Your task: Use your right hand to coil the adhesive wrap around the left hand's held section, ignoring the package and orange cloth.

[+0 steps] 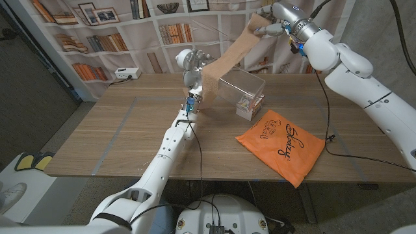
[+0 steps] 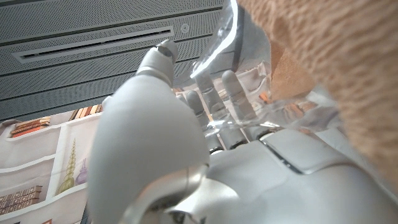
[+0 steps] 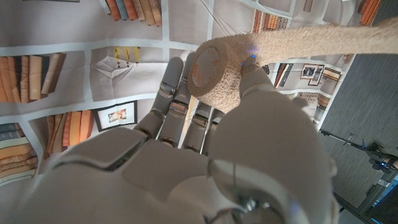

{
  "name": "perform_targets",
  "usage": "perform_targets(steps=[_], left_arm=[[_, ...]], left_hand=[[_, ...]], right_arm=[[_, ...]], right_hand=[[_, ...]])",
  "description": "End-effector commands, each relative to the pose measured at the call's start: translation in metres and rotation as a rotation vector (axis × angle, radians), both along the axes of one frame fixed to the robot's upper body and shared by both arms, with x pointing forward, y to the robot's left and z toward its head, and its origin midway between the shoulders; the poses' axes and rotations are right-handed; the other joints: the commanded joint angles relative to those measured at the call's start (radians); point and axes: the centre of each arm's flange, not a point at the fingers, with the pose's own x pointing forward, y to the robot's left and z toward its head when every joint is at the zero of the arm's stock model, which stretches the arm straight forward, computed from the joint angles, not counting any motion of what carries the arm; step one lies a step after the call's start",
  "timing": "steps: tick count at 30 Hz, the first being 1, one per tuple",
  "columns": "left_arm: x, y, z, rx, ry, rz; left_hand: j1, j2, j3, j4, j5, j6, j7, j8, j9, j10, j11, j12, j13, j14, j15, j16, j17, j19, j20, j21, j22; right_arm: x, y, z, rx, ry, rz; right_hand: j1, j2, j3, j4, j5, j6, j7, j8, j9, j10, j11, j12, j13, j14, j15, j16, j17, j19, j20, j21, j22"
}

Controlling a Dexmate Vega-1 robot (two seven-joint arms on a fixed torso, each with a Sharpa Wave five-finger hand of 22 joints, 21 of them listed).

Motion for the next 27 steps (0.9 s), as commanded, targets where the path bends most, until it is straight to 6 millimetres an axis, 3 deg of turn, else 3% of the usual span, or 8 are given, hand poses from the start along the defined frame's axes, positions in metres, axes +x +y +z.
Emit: perform_targets(steps=[1,14,27], left_arm=[[-0.008,-0.001,0.002,-0.004,-0.037,-0.025],[-0.025,0.001,0.010,-0.018,-0.091,-0.046],[-0.023,0.016,0.030,-0.089,-0.127,0.008]], left_hand=[[0.087,0.094,0.002,0.000,0.000,0.002,0.000,0.005,0.002,0.004,0.000,0.002,0.003,0.054,-0.045,0.001,0.004,-0.004,0.001,0.007,-0.001],[0.088,0.093,0.001,0.000,0.000,0.006,0.001,0.007,-0.003,0.006,0.000,0.000,0.002,0.054,-0.045,-0.002,0.000,-0.002,-0.001,0.007,-0.002],[0.086,0.093,0.000,0.002,0.000,0.007,0.002,0.009,-0.008,0.006,0.001,0.001,0.007,0.056,-0.045,-0.006,-0.003,-0.002,-0.003,0.007,-0.001]], right_arm=[[0.023,-0.014,-0.017,0.012,0.072,-0.032],[0.046,-0.027,-0.032,0.037,0.130,-0.072],[0.052,-0.025,-0.077,0.006,0.228,-0.045]], right_hand=[[-0.001,0.021,0.124,-0.004,0.007,0.095,-0.095,0.005,0.002,0.123,-0.115,0.023,0.072,0.088,-0.226,-0.004,0.006,-0.009,-0.150,0.005,0.001],[-0.002,0.021,0.127,-0.004,0.007,0.095,-0.094,0.005,0.004,0.123,-0.114,0.021,0.075,0.088,-0.226,-0.011,0.008,-0.015,-0.149,0.012,0.000],[-0.003,0.021,0.130,-0.004,0.007,0.096,-0.092,0.005,0.006,0.124,-0.114,0.020,0.077,0.090,-0.226,-0.016,0.010,-0.018,-0.148,0.017,-0.001]])
